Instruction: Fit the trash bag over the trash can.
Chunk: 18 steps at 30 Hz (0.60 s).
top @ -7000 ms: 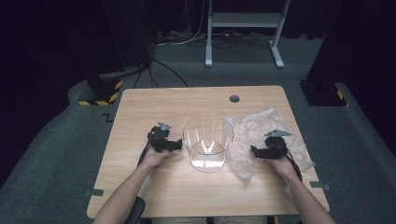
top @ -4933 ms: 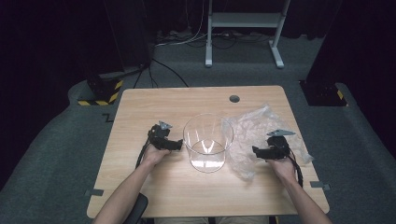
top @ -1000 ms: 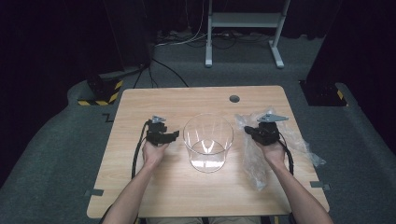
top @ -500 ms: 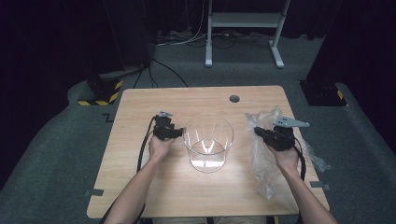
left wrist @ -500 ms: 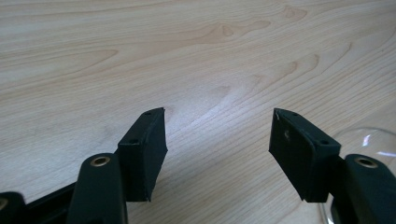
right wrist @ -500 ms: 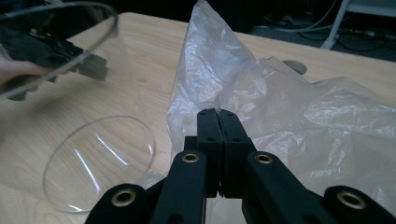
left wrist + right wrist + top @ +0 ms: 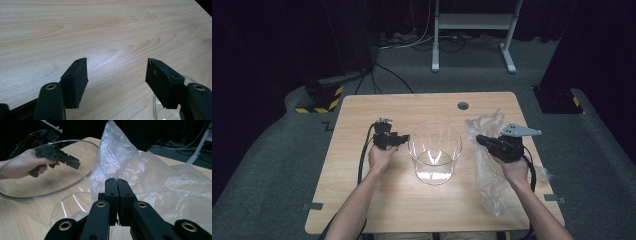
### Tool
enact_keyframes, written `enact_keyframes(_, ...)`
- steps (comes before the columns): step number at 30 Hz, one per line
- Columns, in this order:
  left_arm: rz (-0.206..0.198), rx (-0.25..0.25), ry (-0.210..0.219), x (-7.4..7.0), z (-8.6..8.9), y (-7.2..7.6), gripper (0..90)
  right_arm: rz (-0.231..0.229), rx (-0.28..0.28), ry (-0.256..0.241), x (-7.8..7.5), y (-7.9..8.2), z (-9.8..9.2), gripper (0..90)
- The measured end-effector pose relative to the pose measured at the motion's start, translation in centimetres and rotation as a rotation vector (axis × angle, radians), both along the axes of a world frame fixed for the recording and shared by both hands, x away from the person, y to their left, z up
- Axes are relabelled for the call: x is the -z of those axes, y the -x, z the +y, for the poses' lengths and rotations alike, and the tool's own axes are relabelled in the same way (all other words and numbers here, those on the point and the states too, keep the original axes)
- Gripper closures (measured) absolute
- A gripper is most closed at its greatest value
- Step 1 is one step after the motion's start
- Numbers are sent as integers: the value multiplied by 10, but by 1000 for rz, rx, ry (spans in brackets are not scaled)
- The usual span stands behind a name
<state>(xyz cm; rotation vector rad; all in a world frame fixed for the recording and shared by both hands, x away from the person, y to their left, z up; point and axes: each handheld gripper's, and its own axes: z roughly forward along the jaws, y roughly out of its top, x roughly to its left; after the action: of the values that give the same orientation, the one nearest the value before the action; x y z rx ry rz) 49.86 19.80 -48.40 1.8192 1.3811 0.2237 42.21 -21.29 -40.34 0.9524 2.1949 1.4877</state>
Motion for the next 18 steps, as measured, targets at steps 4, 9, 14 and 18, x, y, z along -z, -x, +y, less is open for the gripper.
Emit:
enact_keyframes(4, -16, 4, 1, -9, 6, 7, 330, -5, -37, -14, -5, -2, 10, 872)
enact_keyframes(9, -65, -1, 30, -20, 16, 22, 335, -6, -86, -7, -9, -7, 26, 871)
enact_keyframes(14, -137, -13, 39, -37, 24, 40, 351, -24, -149, 19, -12, -10, 46, 871)
enact_keyframes(18, -201, -13, 46, -52, 28, 55, 362, -27, -199, 46, -13, -11, 62, 871)
